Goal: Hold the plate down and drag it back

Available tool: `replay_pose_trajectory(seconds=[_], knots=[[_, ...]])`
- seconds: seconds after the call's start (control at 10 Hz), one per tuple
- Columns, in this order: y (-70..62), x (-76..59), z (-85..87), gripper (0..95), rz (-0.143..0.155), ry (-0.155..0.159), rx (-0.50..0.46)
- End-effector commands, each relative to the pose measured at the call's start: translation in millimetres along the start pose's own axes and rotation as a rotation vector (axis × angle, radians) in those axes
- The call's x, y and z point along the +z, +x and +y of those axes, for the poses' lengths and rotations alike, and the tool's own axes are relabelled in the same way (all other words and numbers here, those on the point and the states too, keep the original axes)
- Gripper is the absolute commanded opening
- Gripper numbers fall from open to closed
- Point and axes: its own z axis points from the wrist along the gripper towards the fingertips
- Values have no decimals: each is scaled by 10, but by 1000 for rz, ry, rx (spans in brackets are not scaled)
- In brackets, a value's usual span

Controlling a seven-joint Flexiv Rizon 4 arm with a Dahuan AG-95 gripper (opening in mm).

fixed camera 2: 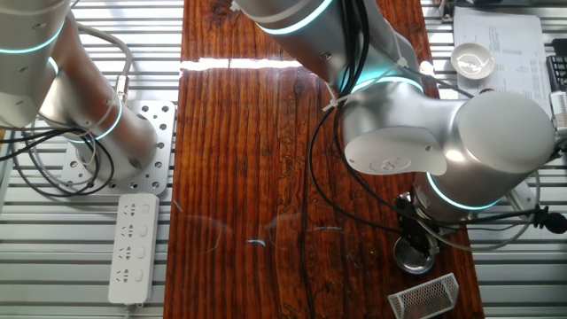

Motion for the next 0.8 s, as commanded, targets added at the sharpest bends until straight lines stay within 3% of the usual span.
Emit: replay_pose_trajectory(seconds=[0.1, 0.8], knots=[[2, 2, 21, 0, 2, -4, 4], [3, -6, 150, 0, 1, -5, 20]])
